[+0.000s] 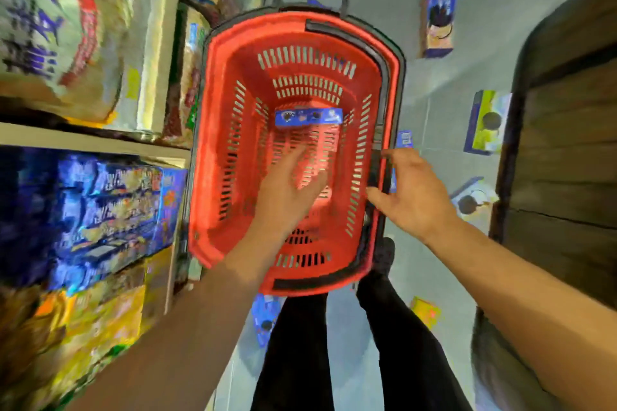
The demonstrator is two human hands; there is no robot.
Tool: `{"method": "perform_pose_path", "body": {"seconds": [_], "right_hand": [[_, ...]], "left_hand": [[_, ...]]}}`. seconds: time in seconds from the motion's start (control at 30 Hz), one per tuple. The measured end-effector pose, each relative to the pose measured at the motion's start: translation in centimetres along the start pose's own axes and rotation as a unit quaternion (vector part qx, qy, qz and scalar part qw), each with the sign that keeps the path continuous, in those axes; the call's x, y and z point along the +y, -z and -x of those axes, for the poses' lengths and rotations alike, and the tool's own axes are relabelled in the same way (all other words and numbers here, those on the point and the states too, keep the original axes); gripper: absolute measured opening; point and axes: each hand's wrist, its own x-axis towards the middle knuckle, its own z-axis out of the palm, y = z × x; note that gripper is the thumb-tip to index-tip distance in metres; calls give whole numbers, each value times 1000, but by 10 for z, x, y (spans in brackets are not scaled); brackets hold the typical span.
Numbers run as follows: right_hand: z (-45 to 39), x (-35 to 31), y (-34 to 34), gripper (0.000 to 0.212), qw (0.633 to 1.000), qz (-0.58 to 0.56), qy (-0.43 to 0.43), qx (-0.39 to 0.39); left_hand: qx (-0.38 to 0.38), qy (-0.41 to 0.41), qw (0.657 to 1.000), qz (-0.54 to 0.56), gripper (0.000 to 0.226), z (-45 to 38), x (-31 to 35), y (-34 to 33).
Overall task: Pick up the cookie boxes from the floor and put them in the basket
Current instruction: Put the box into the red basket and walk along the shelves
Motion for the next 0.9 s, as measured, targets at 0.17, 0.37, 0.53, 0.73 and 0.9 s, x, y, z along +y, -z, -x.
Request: {"method": "perform_pose_path", "body": {"seconds": [0.17,0.37,0.53,0.73,0.9], "right_hand": [[77,75,21,66,994,-23,-107,15],[152,170,31,70,979,-64,-193,27],[219,240,33,68,953,-107,-279,45],[288,297,-8,65,901,-183,-377,111],[333,309,-75,66,851,-227,-454,134]], "left_hand": [[-52,-9,998,21,60,47,42,-43],[-111,-27,993,-28,63,88,77,-113],[-164,-38,981,-91,54,127,96,-180],[-297,-94,931,-190,59,153,98,-269],[-387,-167,869,-260,67,167,75,-319]]}}
